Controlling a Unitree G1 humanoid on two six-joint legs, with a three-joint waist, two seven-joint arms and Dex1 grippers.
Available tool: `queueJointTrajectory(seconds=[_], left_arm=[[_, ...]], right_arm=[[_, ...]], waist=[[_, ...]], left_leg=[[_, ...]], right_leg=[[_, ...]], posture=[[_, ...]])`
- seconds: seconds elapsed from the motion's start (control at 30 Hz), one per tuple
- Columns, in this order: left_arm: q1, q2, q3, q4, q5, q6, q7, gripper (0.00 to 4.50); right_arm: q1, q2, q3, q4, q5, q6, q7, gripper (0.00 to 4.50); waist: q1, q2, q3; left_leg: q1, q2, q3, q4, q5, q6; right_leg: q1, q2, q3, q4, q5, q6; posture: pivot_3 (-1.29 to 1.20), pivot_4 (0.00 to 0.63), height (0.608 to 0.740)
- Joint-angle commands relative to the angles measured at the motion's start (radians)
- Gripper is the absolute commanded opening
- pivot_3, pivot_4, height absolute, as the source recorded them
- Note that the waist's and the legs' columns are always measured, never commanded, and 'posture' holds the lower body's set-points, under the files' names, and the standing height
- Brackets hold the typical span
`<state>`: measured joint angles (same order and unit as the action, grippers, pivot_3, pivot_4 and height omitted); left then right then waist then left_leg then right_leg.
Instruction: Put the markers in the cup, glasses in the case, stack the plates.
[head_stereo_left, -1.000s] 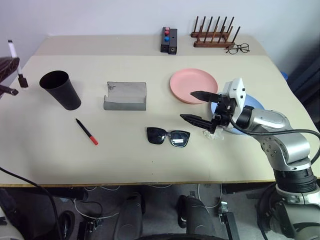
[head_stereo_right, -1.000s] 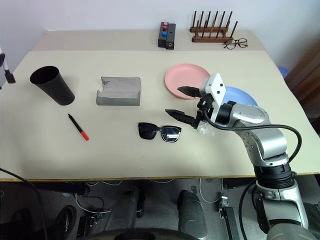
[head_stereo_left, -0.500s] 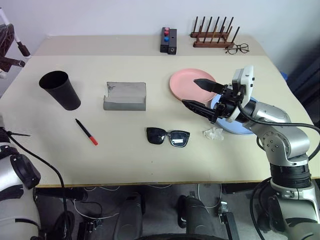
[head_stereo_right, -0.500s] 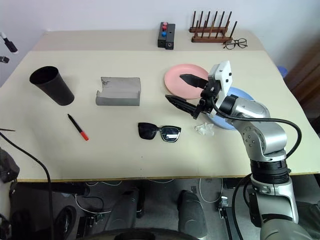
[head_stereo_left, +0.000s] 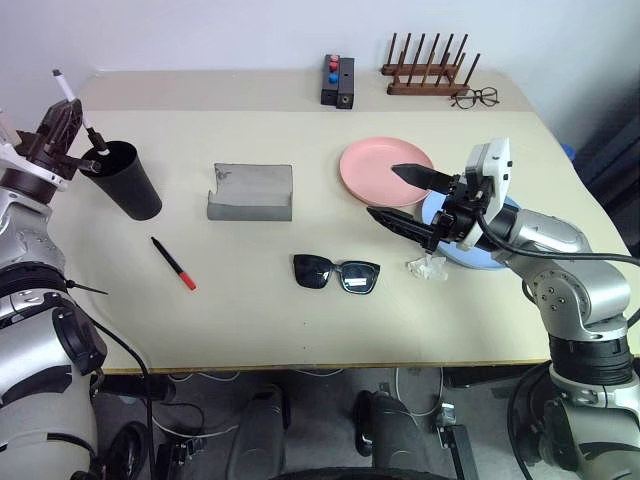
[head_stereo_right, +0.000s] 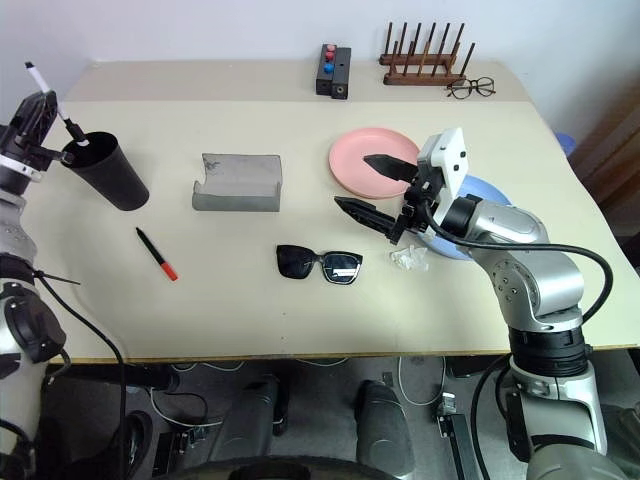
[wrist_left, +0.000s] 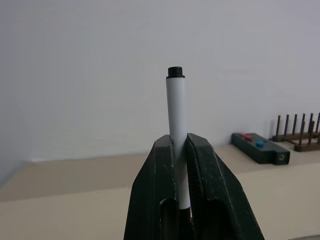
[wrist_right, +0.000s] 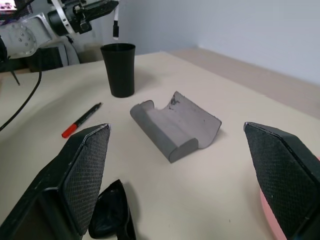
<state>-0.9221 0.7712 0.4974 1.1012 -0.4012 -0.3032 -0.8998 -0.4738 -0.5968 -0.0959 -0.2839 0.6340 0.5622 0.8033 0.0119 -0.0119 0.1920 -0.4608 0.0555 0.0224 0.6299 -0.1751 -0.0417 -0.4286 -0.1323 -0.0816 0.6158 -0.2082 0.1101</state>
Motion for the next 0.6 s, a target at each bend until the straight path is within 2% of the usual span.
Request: queueJointTrajectory(seconds=[0.03,0.6], left_arm=[[0.021,0.003,0.0,-0.019,0.007,-0.045,0.01,0.05],[0.067,-0.027,-0.003,-0.022,0.01,-0.06,0.06,0.05]], right_arm=[[-0.003,-0.013,-0.03,-0.048,0.017,-0.001,-0.002,4.38],[0.002,-0.024,-0.026,-0.044,0.006,-0.007,-0.003,4.38]], waist=[[0.0,0.0,0.0],[0.0,0.0,0.0]], left_leg=[[0.0,0.0,0.0,0.0,0.0,0.0],[0.0,0.0,0.0,0.0,0.0,0.0]], right_leg=[[0.0,0.0,0.0,0.0,0.0,0.0],[0.0,0.0,0.0,0.0,0.0,0.0]], posture=[[0.0,0.15,0.74],[0.0,0.15,0.74]])
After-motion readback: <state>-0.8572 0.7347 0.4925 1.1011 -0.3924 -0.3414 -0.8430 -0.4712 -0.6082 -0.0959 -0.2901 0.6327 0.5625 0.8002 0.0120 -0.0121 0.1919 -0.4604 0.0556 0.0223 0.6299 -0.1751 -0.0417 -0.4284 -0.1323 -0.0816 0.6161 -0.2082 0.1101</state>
